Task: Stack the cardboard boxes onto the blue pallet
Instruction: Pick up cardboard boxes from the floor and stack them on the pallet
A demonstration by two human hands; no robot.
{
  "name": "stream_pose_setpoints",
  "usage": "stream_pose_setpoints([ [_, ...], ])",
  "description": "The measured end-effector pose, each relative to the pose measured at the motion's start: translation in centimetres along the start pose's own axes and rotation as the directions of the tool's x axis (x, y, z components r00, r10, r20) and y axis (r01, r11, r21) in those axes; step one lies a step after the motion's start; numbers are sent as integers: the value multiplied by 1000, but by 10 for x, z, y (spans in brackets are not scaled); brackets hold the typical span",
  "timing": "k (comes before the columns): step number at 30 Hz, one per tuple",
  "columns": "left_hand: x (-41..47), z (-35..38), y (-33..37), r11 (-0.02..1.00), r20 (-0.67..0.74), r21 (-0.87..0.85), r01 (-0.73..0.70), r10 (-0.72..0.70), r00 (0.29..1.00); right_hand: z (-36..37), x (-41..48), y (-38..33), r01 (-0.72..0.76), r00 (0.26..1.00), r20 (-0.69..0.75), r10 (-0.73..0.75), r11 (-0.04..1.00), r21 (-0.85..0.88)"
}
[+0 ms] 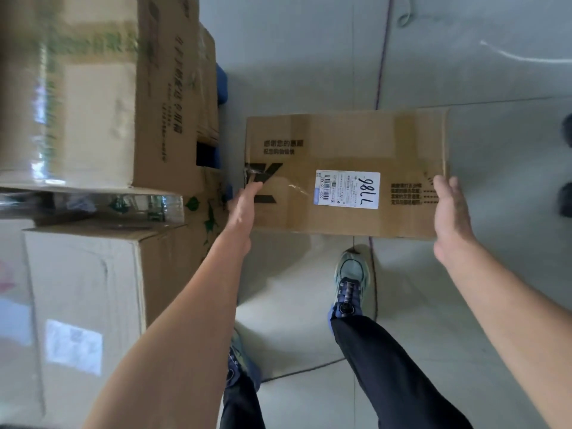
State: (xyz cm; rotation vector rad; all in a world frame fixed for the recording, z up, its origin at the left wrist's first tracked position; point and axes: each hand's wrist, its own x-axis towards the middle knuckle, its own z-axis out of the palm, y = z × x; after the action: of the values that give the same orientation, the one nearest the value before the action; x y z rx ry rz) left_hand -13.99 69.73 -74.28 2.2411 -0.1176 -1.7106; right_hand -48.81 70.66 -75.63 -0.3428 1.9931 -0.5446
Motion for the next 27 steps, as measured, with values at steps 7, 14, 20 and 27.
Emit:
stream_pose_setpoints([
  [7,-97,-10,35,984,2,115,-134,135,991,-52,-78,-29,18,994,-112,-16,1000,13],
  [14,-209,-30,78,945,50,191,-265,261,964,-101,-173,-80,85,973,-216,-77,996,26],
  [20,-295,-75,96,931,98,114,-348,338,936,-129,-257,-120,167,951,-272,-148,985,48],
  [27,-372,-178,95,901,108,83,-426,417,902,-115,-369,-150,230,925,-313,-215,973,9],
])
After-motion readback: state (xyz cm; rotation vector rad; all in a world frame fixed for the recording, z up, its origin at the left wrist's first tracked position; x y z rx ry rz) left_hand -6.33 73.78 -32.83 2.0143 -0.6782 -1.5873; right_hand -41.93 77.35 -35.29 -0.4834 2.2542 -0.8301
